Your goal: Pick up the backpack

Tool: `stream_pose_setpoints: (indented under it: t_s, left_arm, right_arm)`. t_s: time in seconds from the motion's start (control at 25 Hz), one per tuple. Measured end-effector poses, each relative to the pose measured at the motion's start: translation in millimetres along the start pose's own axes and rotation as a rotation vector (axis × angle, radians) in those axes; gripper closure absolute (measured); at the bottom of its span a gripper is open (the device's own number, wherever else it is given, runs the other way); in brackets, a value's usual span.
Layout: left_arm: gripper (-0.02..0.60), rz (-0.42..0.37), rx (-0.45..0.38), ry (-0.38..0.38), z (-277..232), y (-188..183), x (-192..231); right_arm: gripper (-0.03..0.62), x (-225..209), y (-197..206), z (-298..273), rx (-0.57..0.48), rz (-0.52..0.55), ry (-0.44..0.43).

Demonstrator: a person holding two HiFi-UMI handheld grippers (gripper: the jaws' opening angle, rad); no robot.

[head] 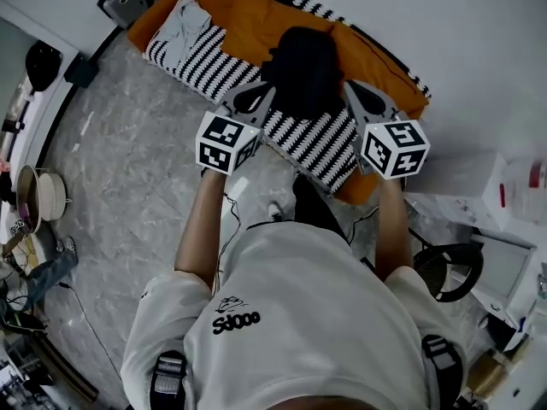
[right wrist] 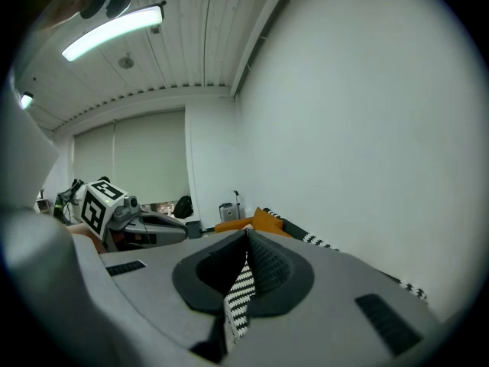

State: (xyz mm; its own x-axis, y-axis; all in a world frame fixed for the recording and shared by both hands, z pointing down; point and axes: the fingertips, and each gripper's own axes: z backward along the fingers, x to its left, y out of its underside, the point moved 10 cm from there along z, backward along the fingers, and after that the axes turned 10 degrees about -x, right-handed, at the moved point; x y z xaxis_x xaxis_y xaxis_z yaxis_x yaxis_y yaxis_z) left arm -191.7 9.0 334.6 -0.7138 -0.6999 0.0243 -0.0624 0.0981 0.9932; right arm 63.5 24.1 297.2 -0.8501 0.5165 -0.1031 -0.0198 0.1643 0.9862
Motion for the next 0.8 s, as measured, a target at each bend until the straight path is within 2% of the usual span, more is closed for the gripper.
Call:
stream_pose_setpoints:
  t_s: [0.16, 0.44, 0.68, 0.8]
  left_arm:
    - [0.557, 0.043, 0.048, -0.015, -38, 18, 22]
    - [0.557, 0.109, 0.146, -0.005, -102, 44, 64]
    - [0.557, 0.216, 0.161, -0.096, -154, 82, 109]
    - [0.557, 0.222, 0.189, -0.093, -172, 99, 121]
  right_arm:
    - [0.559, -35, 18, -34, 0.033, -0.001, 0.027]
    - [0.559, -102, 39, -98, 0.093, -0.098, 0.065]
    - [0.559, -155, 80, -153, 0.152, -0.173, 0.074]
    - [0.559, -171, 101, -173, 0.191, -0.198, 0.075]
